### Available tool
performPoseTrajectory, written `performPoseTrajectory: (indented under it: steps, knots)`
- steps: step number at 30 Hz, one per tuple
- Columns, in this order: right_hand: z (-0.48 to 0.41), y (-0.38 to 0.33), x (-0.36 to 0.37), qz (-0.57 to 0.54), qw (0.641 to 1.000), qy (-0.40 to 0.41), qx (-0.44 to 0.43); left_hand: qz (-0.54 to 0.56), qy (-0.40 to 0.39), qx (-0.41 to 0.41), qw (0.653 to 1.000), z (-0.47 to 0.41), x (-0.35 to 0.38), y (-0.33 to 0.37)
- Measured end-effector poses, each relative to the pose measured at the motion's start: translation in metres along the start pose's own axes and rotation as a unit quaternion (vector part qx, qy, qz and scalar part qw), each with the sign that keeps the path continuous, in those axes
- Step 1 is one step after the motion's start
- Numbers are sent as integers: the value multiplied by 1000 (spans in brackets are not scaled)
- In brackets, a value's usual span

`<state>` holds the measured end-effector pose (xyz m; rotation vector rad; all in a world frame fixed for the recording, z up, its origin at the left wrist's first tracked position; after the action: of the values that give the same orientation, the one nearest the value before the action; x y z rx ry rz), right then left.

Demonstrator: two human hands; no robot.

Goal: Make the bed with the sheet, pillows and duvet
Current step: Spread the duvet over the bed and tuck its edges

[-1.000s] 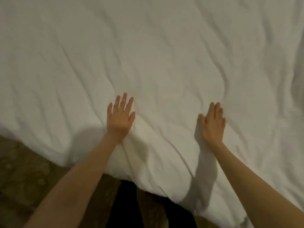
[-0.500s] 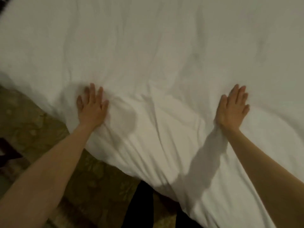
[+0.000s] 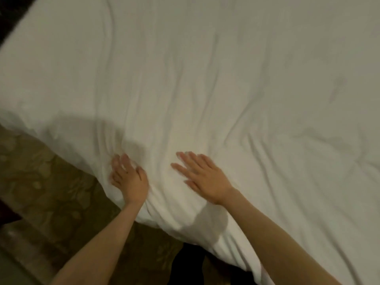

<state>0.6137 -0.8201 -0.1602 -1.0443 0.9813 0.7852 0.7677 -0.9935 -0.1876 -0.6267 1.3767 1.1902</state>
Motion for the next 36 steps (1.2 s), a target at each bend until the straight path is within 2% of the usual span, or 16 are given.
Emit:
performPoseTrajectory:
  steps: [3, 5, 7, 9, 11, 15, 20, 25, 28, 31, 36]
  knots:
    - [12, 81, -36, 2, 975, 70, 211, 35, 15, 110, 993, -10, -13, 44]
    - [33, 125, -37, -2, 949, 13, 315, 44, -8, 206, 978, -7, -9, 86]
    - [47, 135, -33, 44, 943, -51, 327, 17, -70, 309, 948, 10, 9, 122]
    - [56, 119, -20, 76, 946, -113, 293, -70, -144, 401, 902, 38, 36, 141]
    - [66, 97, -7, 71, 949, -146, 272, -145, -192, 443, 863, 64, 55, 142]
    - [86, 59, 10, 53, 949, -190, 247, -208, -226, 436, 846, 88, 57, 130]
    - [112, 30, 17, 59, 947, -264, 171, -239, -264, 430, 830, 113, 48, 113]
    - [135, 15, 8, 10, 942, -312, 124, -218, -253, 410, 849, 131, 35, 104]
    - [141, 2, 2, -21, 940, -320, 113, -156, -244, 401, 869, 144, 24, 102]
    - [138, 6, -4, -93, 936, -287, 179, -77, -261, 388, 881, 153, 19, 99]
    - [121, 12, -30, -132, 940, -178, 258, -13, -215, 383, 898, 133, -8, 92]
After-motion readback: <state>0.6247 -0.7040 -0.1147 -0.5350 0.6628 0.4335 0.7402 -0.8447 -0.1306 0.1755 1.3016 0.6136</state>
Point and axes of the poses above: each hand's wrist, its own z-axis away from the middle knuckle, its own x-axis out of the palm, y = z × x, the point moved 9 cm from there along -z, towards the middle knuckle, and after that the axes turned 6 degrees about x, right-handed, at the moved point
